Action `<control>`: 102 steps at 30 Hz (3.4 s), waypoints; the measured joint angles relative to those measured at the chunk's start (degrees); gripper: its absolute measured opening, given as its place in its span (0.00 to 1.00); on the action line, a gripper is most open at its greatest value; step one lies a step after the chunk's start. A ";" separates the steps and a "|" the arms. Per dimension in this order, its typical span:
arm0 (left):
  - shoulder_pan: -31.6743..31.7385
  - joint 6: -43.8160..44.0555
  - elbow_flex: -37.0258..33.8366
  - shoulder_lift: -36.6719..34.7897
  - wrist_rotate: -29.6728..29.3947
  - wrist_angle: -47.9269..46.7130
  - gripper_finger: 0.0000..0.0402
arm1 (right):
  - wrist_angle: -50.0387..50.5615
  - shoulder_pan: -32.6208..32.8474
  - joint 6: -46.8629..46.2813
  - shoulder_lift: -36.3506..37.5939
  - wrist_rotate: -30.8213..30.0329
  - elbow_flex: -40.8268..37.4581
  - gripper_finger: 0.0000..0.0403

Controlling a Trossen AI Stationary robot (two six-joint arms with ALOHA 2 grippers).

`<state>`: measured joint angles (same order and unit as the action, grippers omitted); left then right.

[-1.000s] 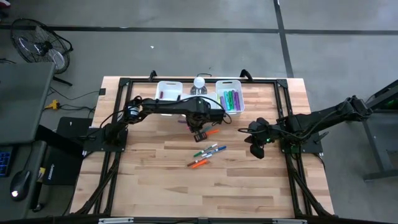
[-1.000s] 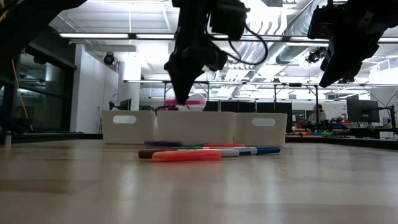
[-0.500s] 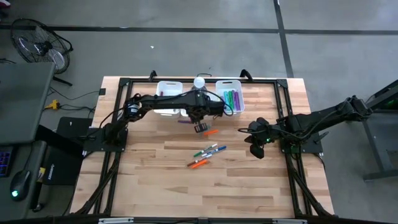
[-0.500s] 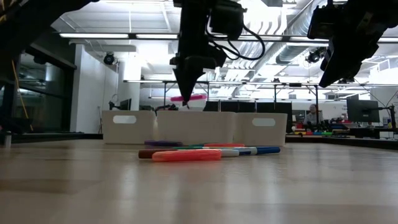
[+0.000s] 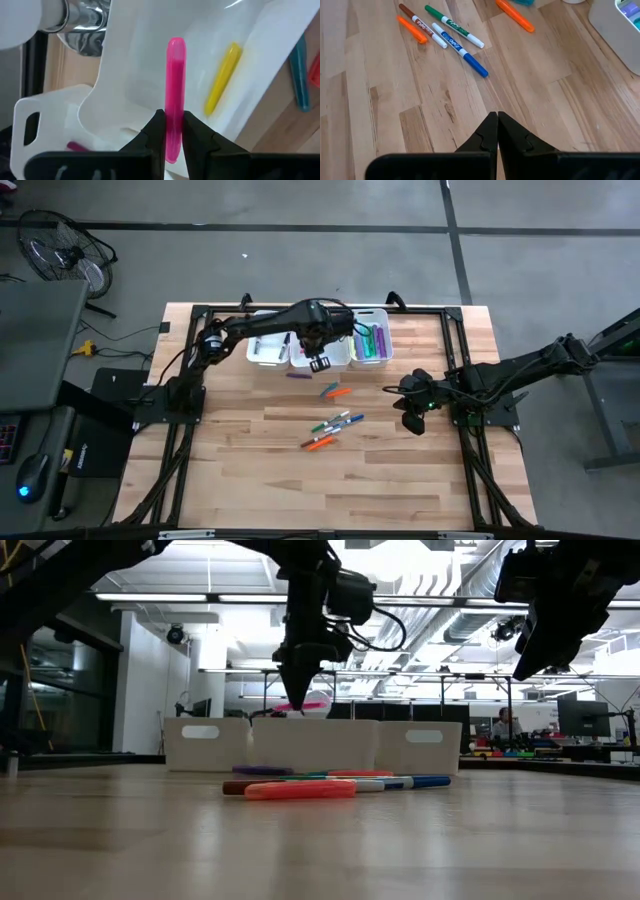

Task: Pick & Place Markers
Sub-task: Put the pink pen into the middle white bin, then put the purple pen into the middle white bin

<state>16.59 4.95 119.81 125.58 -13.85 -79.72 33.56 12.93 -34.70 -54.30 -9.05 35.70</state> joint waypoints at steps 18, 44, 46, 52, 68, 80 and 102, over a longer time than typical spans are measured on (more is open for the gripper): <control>0.65 -3.23 0.00 0.00 5.40 1.80 0.17 | 0.00 -0.02 -0.35 0.00 0.02 0.00 0.00; -3.78 -1.73 0.00 -0.01 6.06 -3.27 0.26 | 0.02 -0.01 0.11 0.00 0.47 0.00 0.00; -5.52 -1.70 0.00 -0.02 6.06 -2.85 0.26 | 0.12 -0.02 0.17 0.00 0.46 0.00 0.00; -10.59 -0.06 0.00 -0.02 5.59 -3.00 0.17 | 1.16 -0.02 0.22 0.00 0.45 0.00 0.00; -14.72 1.16 -17.65 -0.09 1.18 5.84 0.01 | 1.13 -0.02 0.11 0.00 0.44 0.00 0.00; -14.72 0.88 -22.93 -0.07 -3.20 7.99 0.01 | 0.85 -0.02 0.06 0.00 0.43 0.00 0.00; -13.64 -2.03 -22.93 -0.04 -7.73 10.08 0.44 | 0.38 0.00 -6.27 0.00 1.06 0.00 0.00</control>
<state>2.94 2.91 96.88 125.54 -21.58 -69.64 33.94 12.92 -40.98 -54.30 -7.99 35.70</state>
